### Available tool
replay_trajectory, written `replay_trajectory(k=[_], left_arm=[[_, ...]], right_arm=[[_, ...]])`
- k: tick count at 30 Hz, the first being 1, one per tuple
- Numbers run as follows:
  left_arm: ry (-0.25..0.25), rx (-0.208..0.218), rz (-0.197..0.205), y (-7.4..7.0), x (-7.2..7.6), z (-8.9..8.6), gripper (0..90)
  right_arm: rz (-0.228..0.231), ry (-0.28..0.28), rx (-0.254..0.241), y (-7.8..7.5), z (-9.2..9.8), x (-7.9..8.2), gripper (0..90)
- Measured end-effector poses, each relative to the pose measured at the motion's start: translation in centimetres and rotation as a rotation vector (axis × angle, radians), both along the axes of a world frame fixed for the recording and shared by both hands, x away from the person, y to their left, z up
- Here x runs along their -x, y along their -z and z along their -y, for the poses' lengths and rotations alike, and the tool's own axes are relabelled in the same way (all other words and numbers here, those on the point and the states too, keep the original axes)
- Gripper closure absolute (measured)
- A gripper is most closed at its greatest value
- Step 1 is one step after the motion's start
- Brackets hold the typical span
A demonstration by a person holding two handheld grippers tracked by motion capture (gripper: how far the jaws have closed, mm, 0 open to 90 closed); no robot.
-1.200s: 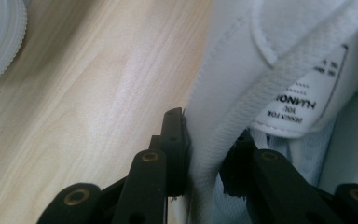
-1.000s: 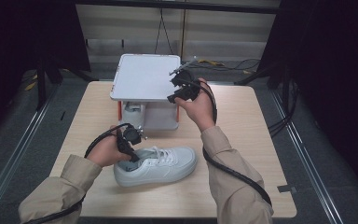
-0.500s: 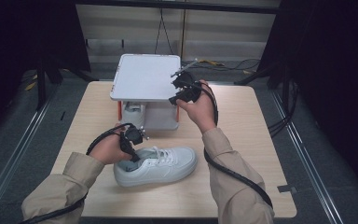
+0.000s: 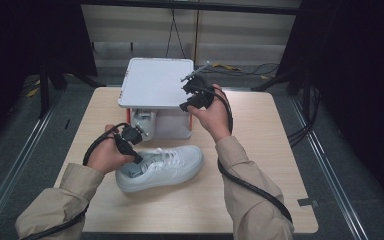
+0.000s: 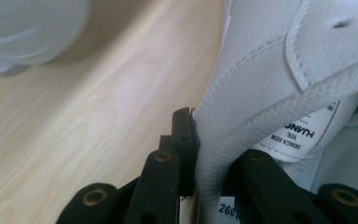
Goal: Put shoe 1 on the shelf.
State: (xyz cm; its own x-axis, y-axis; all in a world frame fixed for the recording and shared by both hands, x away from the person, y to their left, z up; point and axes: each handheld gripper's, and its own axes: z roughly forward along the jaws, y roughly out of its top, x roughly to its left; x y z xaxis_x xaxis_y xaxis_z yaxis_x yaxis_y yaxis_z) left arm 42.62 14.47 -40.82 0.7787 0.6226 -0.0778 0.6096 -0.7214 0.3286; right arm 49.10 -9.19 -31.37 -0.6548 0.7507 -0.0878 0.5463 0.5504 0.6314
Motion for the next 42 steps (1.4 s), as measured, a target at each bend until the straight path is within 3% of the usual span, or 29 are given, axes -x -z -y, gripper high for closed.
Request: replay_trajectory(k=[1, 2, 3, 5, 7, 8, 11, 12, 14, 15, 17, 24, 27, 28, 32, 33, 35, 39, 40, 41, 42], left_arm=[[-0.069, 0.028, 0.026, -0.5, -0.5, -0.5, 82.2], [-0.098, 0.033, 0.043, -0.6, -0.8, -0.6, 82.2], [-0.098, 0.033, 0.043, -0.6, -0.8, -0.6, 81.8], [-0.195, 0.053, 0.043, -0.5, -1.3, -0.5, 81.3], [-0.227, 0.016, 0.045, 1.1, -1.4, 0.0, 79.2], [-0.231, 0.012, 0.022, 1.9, -1.4, 0.1, 77.1], [-0.235, 0.026, 0.021, 2.4, -1.2, -0.1, 74.7], [-0.197, 0.039, 0.030, 2.1, -0.7, 0.0, 72.8], [-0.145, 0.000, 0.024, 1.7, -0.1, 0.6, 69.0], [-0.145, 0.000, 0.024, 1.7, -0.1, 0.6, 68.1], [-0.096, -0.051, -0.028, 1.9, 0.3, 1.2, 67.7], [-0.041, -0.112, -0.034, 1.6, 1.1, 2.0, 62.5], [-0.004, -0.106, -0.012, 1.4, 0.9, 1.9, 61.4], [0.032, -0.084, 0.029, 1.1, 0.5, 1.8, 59.3], [0.090, -0.081, 0.026, 1.1, 0.1, 2.0, 57.1], [0.116, -0.088, 0.003, 1.2, -0.1, 2.3, 58.9], [0.123, -0.101, -0.015, 1.2, -0.4, 2.5, 62.1], [0.128, -0.126, -0.012, 1.3, -0.5, 2.4, 71.0], [0.062, -0.121, -0.032, 1.3, -0.6, 2.5, 76.9], [0.062, -0.121, -0.032, 1.3, -0.6, 2.5, 78.3], [0.014, -0.131, -0.042, 1.2, -0.6, 2.7, 79.6]], right_arm=[[0.002, -0.001, 0.003, -0.1, -0.1, 0.0, 62.5], [0.004, 0.000, 0.001, -0.2, -0.1, -0.1, 62.5], [0.004, 0.000, 0.001, -0.2, -0.1, -0.1, 62.5], [0.005, -0.002, -0.004, -0.3, -0.3, -0.2, 62.5], [-0.002, -0.006, -0.003, -0.1, -0.5, -0.3, 62.3], [-0.002, -0.009, -0.001, 0.0, -0.5, -0.3, 62.3], [-0.004, -0.014, -0.003, 0.1, -0.4, -0.3, 62.1], [-0.002, -0.013, -0.001, 0.2, -0.1, -0.5, 61.8], [-0.005, -0.004, -0.001, 0.3, 0.1, -0.6, 61.7], [-0.005, -0.004, -0.001, 0.3, 0.1, -0.6, 61.7], [-0.007, 0.006, -0.007, 0.4, 0.5, -0.7, 61.6], [-0.008, 0.013, 0.000, 0.3, 0.7, -0.6, 61.7], [-0.007, 0.009, 0.001, 0.3, 0.6, -0.6, 61.7], [-0.008, 0.006, 0.005, 0.3, 0.5, -0.5, 61.7], [-0.007, -0.001, 0.005, 0.3, 0.3, -0.5, 61.6], [-0.006, -0.002, 0.005, 0.3, 0.3, -0.6, 61.5], [-0.008, 0.001, 0.009, 0.3, 0.3, -0.6, 61.3], [-0.007, 0.002, 0.011, 0.2, 0.3, -0.6, 61.3], [-0.008, 0.002, 0.004, 0.2, 0.4, -0.6, 61.4], [-0.008, 0.002, 0.004, 0.2, 0.4, -0.6, 61.4], [-0.007, 0.002, 0.006, 0.2, 0.4, -0.6, 61.4]])
